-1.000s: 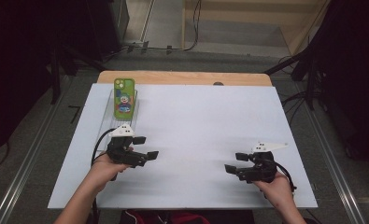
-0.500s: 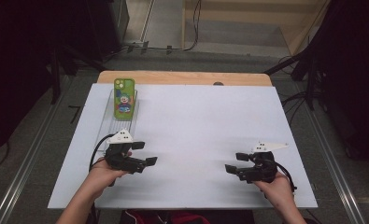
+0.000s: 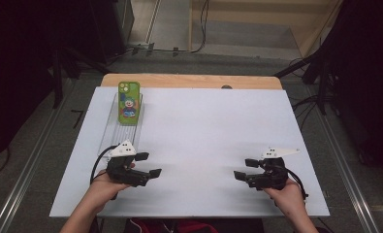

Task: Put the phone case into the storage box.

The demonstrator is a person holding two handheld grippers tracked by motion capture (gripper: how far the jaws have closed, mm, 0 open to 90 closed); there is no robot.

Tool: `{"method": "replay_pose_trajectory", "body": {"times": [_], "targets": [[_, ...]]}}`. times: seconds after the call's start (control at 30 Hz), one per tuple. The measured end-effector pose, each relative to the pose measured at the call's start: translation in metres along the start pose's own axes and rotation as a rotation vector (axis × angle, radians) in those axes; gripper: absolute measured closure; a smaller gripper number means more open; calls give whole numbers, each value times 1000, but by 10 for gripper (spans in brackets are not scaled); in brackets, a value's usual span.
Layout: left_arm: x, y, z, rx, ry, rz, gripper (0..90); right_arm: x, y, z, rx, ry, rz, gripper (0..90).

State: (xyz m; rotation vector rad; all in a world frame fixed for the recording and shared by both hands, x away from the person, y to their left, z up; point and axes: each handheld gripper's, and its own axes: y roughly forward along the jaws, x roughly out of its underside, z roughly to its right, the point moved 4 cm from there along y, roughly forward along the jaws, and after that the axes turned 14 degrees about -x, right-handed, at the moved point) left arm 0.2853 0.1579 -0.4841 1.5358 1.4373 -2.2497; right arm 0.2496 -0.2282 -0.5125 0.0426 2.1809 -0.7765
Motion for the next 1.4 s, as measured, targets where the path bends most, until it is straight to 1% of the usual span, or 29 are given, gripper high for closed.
{"method": "replay_pose_trajectory", "body": {"times": [0.07, 0.1, 0.17, 0.2, 0.33, 0.53, 0.57, 0.77, 0.97, 1.07, 1.2, 1.27, 1.4], "targets": [[1, -1, 0, -5, 3, 4, 197, 0, 0, 0, 1, -2, 0, 231], [2, -2, 0, -9, -3, 1, 197, 0, 0, 0, 1, -3, -1, 231], [5, -2, 0, -3, -9, 5, 197, 0, 0, 1, 3, -3, 1, 231], [6, -3, -1, -8, -4, 4, 197, 0, 0, 1, 2, -3, 1, 231], [11, -3, 0, -5, -5, 1, 197, 0, -1, 1, 2, -3, 2, 231], [16, -4, -2, -8, -17, -1, 197, 0, -1, 1, 3, -3, 3, 231], [17, -4, -3, -10, -13, -4, 197, 0, -1, 1, 2, -2, 3, 230], [21, -7, -5, -19, -12, 2, 197, 0, -1, 2, 2, -1, 4, 231], [24, -11, -8, -34, -21, 12, 197, 1, -1, 2, 2, 0, 4, 231], [26, -12, -10, -36, -28, 12, 198, 1, -1, 2, 3, 0, 2, 231], [28, -12, -11, -47, -23, 7, 198, 1, -1, 2, 4, 1, 3, 231], [28, -13, -12, -45, -31, 9, 197, 1, -1, 2, 3, 1, 1, 231], [29, -12, -14, -51, -33, 8, 198, 1, -1, 2, 1, 1, 0, 230]]}}
